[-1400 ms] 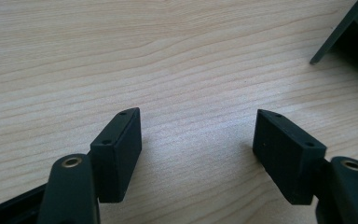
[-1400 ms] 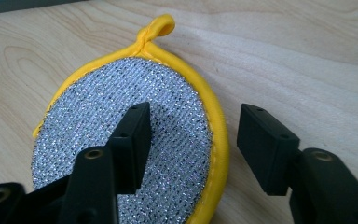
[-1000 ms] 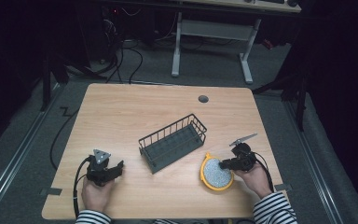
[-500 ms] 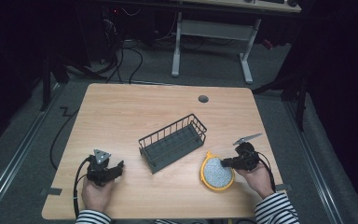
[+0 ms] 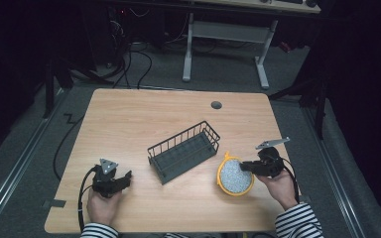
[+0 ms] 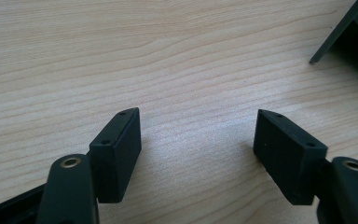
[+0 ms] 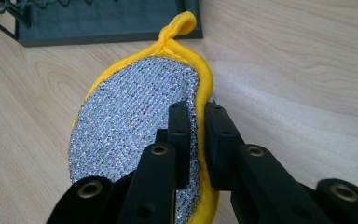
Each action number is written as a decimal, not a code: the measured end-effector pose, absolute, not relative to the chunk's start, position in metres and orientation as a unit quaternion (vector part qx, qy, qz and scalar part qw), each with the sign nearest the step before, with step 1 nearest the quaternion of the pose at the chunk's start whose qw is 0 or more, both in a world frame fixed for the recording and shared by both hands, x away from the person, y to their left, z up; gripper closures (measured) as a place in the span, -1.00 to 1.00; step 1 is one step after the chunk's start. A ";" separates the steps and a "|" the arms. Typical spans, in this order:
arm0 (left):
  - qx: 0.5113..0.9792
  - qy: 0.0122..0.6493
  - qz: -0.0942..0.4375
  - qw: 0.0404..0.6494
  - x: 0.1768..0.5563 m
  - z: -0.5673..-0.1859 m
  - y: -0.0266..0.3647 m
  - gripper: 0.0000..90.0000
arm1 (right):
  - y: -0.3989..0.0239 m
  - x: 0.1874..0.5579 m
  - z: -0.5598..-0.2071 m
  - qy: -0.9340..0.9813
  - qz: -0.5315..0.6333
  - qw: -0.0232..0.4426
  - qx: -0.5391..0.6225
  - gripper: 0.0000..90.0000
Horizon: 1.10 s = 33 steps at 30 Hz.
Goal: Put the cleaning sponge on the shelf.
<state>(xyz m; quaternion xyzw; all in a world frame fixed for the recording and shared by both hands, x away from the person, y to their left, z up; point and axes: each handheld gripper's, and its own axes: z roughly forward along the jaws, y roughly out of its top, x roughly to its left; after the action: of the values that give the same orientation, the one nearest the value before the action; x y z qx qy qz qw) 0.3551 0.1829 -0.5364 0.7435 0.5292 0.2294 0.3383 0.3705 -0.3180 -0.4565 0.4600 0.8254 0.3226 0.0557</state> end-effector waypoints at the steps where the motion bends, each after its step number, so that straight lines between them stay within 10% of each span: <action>1: 0.744 0.529 0.229 0.338 0.355 -0.536 0.183 -0.27 | -0.319 0.371 -0.453 0.824 0.326 0.060 0.459 0.83; 33: 0.744 0.529 0.230 0.338 0.355 -0.536 0.183 -0.28 | -0.319 0.378 -0.389 0.812 0.385 0.113 0.423 0.83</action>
<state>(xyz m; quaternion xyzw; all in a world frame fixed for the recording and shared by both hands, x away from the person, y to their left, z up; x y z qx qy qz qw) 0.3551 0.1827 -0.5364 0.7439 0.5289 0.2300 0.3376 0.3778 -0.3187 -0.3885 0.4231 0.8124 0.3850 0.1131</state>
